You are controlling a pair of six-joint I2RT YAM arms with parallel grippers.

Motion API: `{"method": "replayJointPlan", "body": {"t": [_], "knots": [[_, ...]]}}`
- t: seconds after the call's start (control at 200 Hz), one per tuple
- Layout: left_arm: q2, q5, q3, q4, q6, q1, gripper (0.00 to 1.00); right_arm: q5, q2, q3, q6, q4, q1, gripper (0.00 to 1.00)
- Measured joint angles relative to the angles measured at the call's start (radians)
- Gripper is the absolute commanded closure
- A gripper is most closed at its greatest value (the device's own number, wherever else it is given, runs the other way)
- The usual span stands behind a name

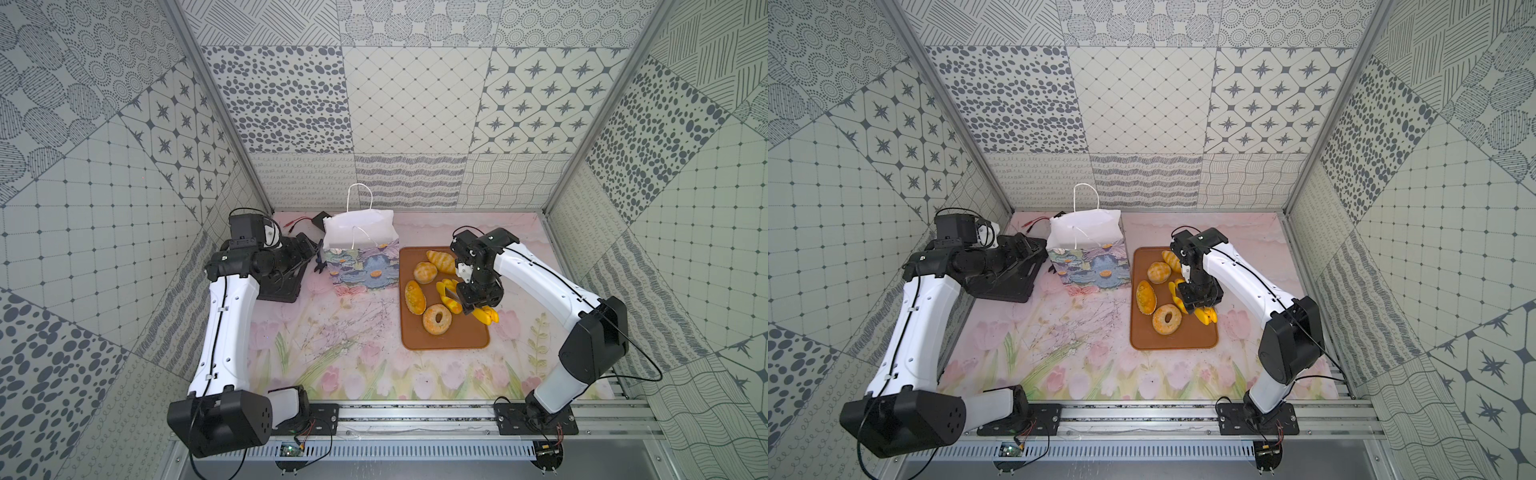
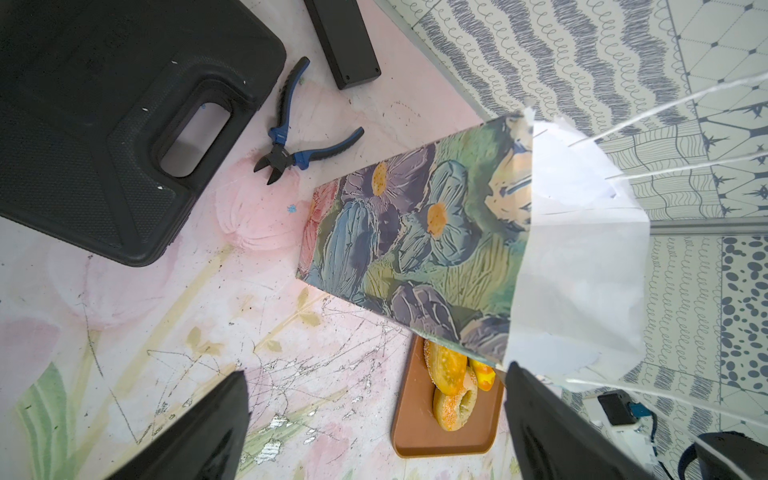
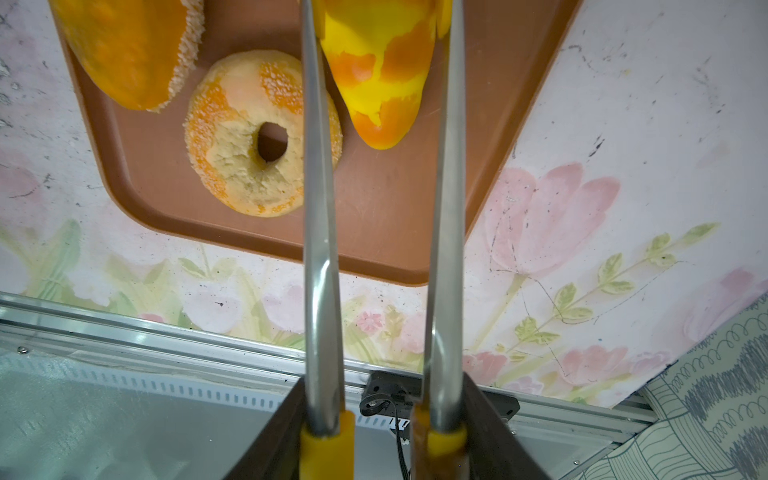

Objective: Pack bread into a paper bag
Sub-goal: Pick up the fake bread from the plate.

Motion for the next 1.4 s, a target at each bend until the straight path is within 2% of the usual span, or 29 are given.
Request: {"method": "replayJointPlan", "body": {"t": [0.125,0.225,0.67,0.806,0.956,1.131,1.401], "knots": [[0.002,0.007,0.001,0.001,0.0,0.0,0.01,0.001,0.0,-0.036,0.0,0.006,0.0,0.72],[0.013,0.024,0.003,0.005,-0.002,0.0,0.02,0.006,0.0,-0.045,0.002,0.01,0.001,0.76],[0.099,0.064,0.054,0.065,-0.026,-0.004,0.11,0.082,-0.02,0.069,0.042,0.012,0.001,0.81],[0.117,0.056,0.102,0.075,-0.018,-0.043,0.11,0.098,-0.027,0.098,0.054,0.009,0.001,0.81],[0.16,0.02,0.187,0.052,0.019,-0.102,0.16,0.106,-0.027,0.139,0.064,-0.008,0.001,0.81],[0.189,-0.024,0.24,0.023,0.063,-0.14,0.29,0.117,-0.027,0.227,0.072,-0.034,0.001,0.81],[0.212,-0.082,0.241,-0.02,0.124,-0.163,0.32,0.107,-0.018,0.489,0.097,-0.11,0.002,0.81]]}}
